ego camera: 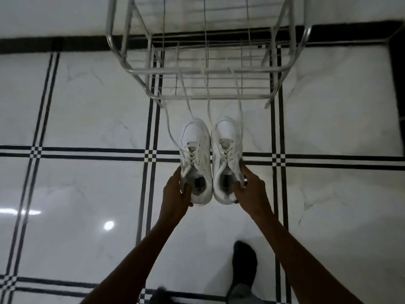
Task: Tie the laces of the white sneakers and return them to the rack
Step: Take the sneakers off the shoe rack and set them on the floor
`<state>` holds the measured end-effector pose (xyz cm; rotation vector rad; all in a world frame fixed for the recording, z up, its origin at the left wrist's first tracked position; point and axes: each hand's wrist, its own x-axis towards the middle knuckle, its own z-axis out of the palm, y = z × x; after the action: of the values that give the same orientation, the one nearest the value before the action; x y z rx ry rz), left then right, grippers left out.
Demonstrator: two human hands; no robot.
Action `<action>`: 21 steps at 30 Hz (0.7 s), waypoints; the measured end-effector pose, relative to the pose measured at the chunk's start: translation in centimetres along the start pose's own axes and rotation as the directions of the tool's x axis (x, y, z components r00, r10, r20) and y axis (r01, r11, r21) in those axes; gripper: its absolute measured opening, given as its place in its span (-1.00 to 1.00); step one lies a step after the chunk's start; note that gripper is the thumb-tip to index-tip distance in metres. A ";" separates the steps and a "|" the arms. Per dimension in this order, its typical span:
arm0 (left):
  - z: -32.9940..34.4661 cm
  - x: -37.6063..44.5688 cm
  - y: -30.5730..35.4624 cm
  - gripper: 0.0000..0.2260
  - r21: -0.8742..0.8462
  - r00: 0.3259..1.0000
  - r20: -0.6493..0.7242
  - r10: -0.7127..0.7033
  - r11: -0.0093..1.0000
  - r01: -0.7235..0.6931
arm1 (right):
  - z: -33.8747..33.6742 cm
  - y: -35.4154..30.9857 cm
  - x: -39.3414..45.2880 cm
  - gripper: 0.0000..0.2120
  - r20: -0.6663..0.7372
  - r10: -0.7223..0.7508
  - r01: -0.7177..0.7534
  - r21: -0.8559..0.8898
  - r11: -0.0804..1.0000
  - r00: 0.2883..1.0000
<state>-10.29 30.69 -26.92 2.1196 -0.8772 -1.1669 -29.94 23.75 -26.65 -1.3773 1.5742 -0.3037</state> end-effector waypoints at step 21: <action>8.2 9.4 -18.3 -0.57 -0.028 0.983 -0.119 0.142 0.989 -0.146 | 16.1 12.6 7.6 -0.79 -0.148 -0.417 0.329 -0.408 0.852 0.897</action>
<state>-8.62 33.76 -48.78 2.0358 -0.9307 -0.9682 -24.11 27.69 -47.31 -2.0224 1.5951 -0.4282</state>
